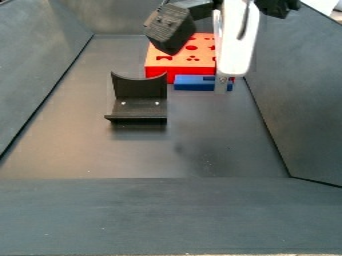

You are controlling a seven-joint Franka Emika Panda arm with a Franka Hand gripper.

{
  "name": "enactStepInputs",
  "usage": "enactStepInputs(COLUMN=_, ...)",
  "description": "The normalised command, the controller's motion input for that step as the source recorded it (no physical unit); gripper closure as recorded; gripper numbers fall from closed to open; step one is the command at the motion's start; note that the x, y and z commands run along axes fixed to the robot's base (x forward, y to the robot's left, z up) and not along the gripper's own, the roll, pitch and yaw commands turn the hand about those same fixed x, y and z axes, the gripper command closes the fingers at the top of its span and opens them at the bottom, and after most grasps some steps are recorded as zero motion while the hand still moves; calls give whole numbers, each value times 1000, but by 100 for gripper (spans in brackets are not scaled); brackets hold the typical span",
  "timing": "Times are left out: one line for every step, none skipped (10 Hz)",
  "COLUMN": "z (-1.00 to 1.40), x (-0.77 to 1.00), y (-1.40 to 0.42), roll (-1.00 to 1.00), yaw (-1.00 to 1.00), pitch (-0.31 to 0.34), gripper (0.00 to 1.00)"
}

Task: Pick up the square-circle object. Move up. Rotate the square-circle object. Place the square-circle object on the fixture. Regrasp the square-circle object. Move to above the board. Insert the square-circle object.
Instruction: Rotate the square-circle object.

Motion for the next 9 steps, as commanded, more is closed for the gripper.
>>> enactStepInputs(z=-29, x=11, y=17, roll=1, yaw=-1000, pitch=-4, gripper=100)
enactStepInputs(z=-29, x=11, y=18, roll=1, yaw=-1000, pitch=-4, gripper=100)
enactStepInputs(z=-29, x=11, y=18, roll=1, yaw=-1000, pitch=-5, gripper=100)
enactStepInputs(z=-30, x=11, y=18, roll=1, yaw=-1000, pitch=-5, gripper=100)
enactStepInputs(z=-29, x=10, y=18, roll=1, yaw=-1000, pitch=-5, gripper=100)
enactStepInputs(z=-30, x=10, y=18, roll=1, yaw=-1000, pitch=-5, gripper=100)
enactStepInputs(z=-30, x=10, y=18, roll=1, yaw=-1000, pitch=-6, gripper=100)
enactStepInputs(z=-30, x=10, y=18, roll=1, yaw=-1000, pitch=-6, gripper=100)
enactStepInputs(z=-30, x=9, y=18, roll=2, yaw=-1000, pitch=-7, gripper=100)
